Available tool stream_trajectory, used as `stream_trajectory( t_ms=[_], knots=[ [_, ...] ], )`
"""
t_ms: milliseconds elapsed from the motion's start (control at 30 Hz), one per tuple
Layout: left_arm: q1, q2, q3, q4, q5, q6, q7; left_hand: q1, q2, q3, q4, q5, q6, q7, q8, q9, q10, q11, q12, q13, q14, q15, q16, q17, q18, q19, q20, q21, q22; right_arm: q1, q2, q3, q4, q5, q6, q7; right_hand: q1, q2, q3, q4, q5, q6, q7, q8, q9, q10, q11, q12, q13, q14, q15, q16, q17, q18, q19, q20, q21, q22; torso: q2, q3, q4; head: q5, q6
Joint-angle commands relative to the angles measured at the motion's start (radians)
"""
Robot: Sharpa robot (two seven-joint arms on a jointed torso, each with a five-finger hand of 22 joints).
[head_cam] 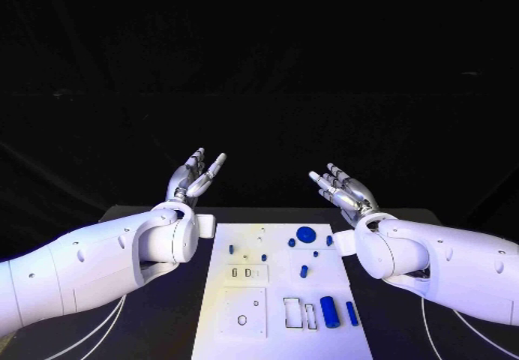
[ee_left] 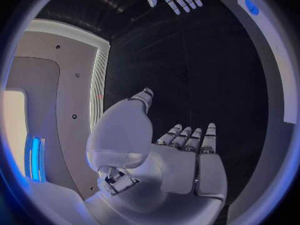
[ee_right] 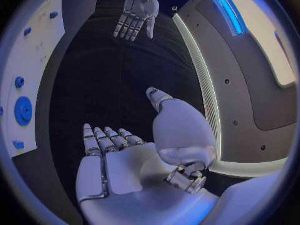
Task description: Assemble the parts on the task board
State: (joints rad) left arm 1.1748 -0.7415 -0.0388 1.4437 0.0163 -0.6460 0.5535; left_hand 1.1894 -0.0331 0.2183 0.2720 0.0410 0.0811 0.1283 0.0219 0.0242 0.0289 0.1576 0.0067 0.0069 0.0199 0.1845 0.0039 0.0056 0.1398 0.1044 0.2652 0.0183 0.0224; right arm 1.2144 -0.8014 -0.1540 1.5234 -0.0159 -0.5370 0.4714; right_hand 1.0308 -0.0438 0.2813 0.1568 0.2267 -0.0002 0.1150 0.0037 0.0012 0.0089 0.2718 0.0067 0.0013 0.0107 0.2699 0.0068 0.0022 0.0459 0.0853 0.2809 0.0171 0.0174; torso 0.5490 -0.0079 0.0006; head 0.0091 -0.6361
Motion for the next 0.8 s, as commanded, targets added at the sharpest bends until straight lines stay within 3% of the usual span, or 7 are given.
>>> stream_trajectory(
  t_ms=[33, 233, 333, 433, 533, 700, 800],
  knots=[
    [0.001, 0.002, 0.001, 0.0, 0.003, 0.049, 0.036, 0.047, 0.0, 0.01, 0.012, 0.007, 0.014, 0.085, 0.006, 0.003, 0.004, 0.014, 0.002, 0.002, 0.005, 0.016, 0.004, 0.003, 0.013, 0.002, 0.019, 0.006, 0.002, 0.014, -0.002, -0.011, -0.005, -0.041, 0.164, -0.023, 0.097, -0.001, 0.02, -0.04, 0.012, 0.014, 0.188, 0.002, 0.004, 0.014, 0.015, 0.0, 0.005, 0.015, 0.015, 0.002, 0.007, 0.016, 0.021, 0.016, 0.012, 0.006, 0.0, -0.0002, 0.0001, 0.0, 0.0],
    [0.002, -0.022, 0.001, 0.002, 0.021, 0.091, 0.023, 0.054, 0.0, 0.013, 0.012, 0.007, 0.02, 0.093, 0.008, 0.005, 0.011, 0.021, 0.003, 0.003, 0.021, 0.026, 0.01, 0.008, 0.012, 0.006, 0.025, 0.009, 0.004, 0.032, -0.016, -0.021, -0.036, -0.132, 0.16, 0.001, 0.208, 0.0, 0.074, -0.131, 0.014, 0.093, 0.188, 0.034, 0.03, 0.114, 0.017, 0.027, 0.023, 0.115, 0.018, 0.04, 0.035, 0.027, 0.101, 0.014, 0.044, 0.023, 0.009, -0.0024, -0.0005, 0.0, -0.021],
    [0.002, -0.026, 0.001, -0.003, 0.022, 0.103, 0.017, 0.068, -0.003, 0.016, 0.011, 0.007, 0.055, 0.108, 0.021, 0.015, 0.045, 0.036, 0.011, 0.009, 0.083, 0.042, 0.036, 0.028, 0.0, 0.034, 0.029, 0.02, 0.009, 0.034, -0.013, -0.02, -0.059, -0.232, 0.116, 0.008, 0.266, -0.013, 0.126, -0.198, 0.013, 0.265, 0.187, 0.106, 0.077, 0.343, 0.005, 0.086, 0.049, 0.335, -0.008, 0.124, 0.083, 0.053, 0.284, 0.01, 0.116, 0.057, 0.009, -0.0018, -0.0018, -0.001, -0.027],
    [0.002, -0.032, 0.0, -0.007, 0.021, 0.125, 0.011, 0.114, -0.016, 0.023, -0.004, 0.007, 0.195, 0.15, 0.08, 0.054, 0.224, 0.086, 0.063, 0.037, 0.243, 0.07, 0.109, 0.071, -0.03, 0.179, 0.031, 0.076, 0.039, 0.037, -0.01, -0.02, -0.083, -0.344, 0.095, -0.003, 0.283, -0.032, 0.157, -0.235, 0.013, 0.434, 0.18, 0.175, 0.118, 0.592, -0.015, 0.144, 0.067, 0.561, -0.04, 0.203, 0.125, 0.086, 0.538, 0.008, 0.212, 0.097, 0.011, 0.0, -0.0002, -0.003, -0.029],
    [0.002, -0.043, 0.0, -0.003, 0.012, 0.159, 0.003, 0.172, -0.028, 0.032, -0.03, 0.009, 0.39, 0.159, 0.169, 0.108, 0.491, 0.105, 0.141, 0.065, 0.577, 0.046, 0.256, 0.149, -0.003, 0.528, 0.026, 0.217, 0.103, 0.044, -0.007, -0.02, -0.104, -0.475, 0.101, -0.039, 0.282, -0.062, 0.191, -0.265, 0.013, 0.67, 0.168, 0.26, 0.165, 0.831, -0.044, 0.178, 0.068, 0.795, -0.082, 0.274, 0.155, 0.128, 0.673, 0.003, 0.26, 0.107, 0.018, 0.0018, 0.0025, -0.005, -0.031],
    [0.002, -0.061, 0.0, 0.018, -0.021, 0.22, -0.016, 0.238, -0.035, 0.064, -0.068, 0.009, 0.653, 0.133, 0.285, 0.173, 0.796, 0.058, 0.206, 0.075, 0.799, -0.01, 0.34, 0.188, 0.046, 0.69, 0.016, 0.271, 0.109, 0.06, -0.002, -0.02, -0.132, -0.719, 0.169, -0.114, 0.283, -0.1, 0.235, -0.301, 0.011, 0.824, 0.13, 0.286, 0.176, 0.976, -0.085, 0.153, 0.061, 0.952, -0.131, 0.294, 0.155, 0.137, 0.805, -0.038, 0.308, 0.115, 0.036, 0.0056, 0.0062, -0.006, -0.033],
    [0.002, -0.072, 0.0, 0.039, -0.046, 0.247, -0.027, 0.263, -0.039, 0.085, -0.084, 0.008, 0.678, 0.121, 0.297, 0.176, 0.838, 0.046, 0.206, 0.071, 0.819, -0.019, 0.339, 0.19, 0.046, 0.711, 0.009, 0.272, 0.104, 0.069, 0.0, -0.02, -0.14, -0.832, 0.206, -0.148, 0.281, -0.11, 0.245, -0.312, 0.01, 0.876, 0.108, 0.279, 0.17, 1.052, -0.108, 0.123, 0.061, 1.046, -0.162, 0.295, 0.154, 0.134, 0.865, -0.074, 0.358, 0.138, 0.044, 0.0087, 0.0073, -0.006, -0.035]
  ],
)
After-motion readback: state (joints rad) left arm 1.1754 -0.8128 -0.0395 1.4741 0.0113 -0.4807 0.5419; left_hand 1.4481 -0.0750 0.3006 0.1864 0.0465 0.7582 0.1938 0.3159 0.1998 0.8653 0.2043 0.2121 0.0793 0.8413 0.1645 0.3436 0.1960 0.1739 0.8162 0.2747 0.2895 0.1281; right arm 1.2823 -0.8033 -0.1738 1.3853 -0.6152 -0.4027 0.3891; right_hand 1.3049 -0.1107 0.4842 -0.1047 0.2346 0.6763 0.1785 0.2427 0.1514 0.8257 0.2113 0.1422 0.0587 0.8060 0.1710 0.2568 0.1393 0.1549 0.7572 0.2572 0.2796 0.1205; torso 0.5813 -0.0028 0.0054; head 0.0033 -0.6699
